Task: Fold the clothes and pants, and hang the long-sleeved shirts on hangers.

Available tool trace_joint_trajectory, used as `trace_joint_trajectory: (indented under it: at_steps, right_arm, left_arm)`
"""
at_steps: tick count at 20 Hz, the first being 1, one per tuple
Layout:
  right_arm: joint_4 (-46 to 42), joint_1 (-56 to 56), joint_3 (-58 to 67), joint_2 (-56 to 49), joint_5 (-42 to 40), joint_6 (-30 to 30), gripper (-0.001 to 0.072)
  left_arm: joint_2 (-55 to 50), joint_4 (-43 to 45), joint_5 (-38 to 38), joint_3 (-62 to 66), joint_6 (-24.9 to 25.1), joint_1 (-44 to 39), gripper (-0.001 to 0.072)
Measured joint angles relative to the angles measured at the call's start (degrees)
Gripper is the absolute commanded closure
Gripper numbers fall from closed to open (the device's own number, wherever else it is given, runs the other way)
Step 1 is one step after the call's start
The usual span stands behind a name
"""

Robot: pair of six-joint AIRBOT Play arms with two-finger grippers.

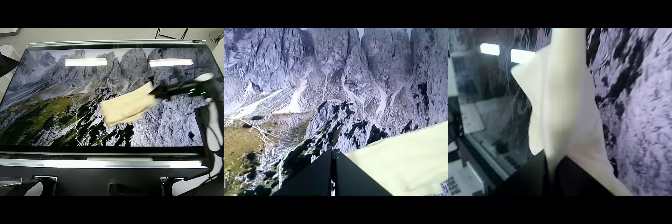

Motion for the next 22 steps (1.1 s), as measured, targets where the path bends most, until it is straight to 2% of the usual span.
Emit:
trace_joint_trajectory:
  at_steps: [4, 9, 14, 18, 22]
  right_arm:
    - [-5.86, -12.85, 11.87, 3.82, 2.80, 6.23, 0.0682]
    - [-8.85, -27.34, 19.67, 6.67, 3.76, 12.39, 0.0682]
    - [-9.92, -37.68, 22.23, 8.48, 1.22, 18.25, 0.0682]
    - [-10.56, -43.89, 22.67, 10.27, 2.99, 21.16, 0.0683]
    - [-16.92, -48.04, 22.08, 11.26, 6.05, 24.44, 0.0682]
  left_arm:
    - [0.00, -0.02, 0.72, 0.00, 0.00, 0.00, 0.0680]
    - [0.00, -0.11, 1.05, 0.00, 0.00, -0.02, 0.0680]
    - [0.00, -0.17, 1.07, 0.00, 0.00, -0.02, 0.0680]
    - [0.00, -0.20, 1.11, 0.00, 0.00, -0.02, 0.0680]
    - [0.00, -0.20, 1.11, 0.00, 0.09, -0.02, 0.0680]
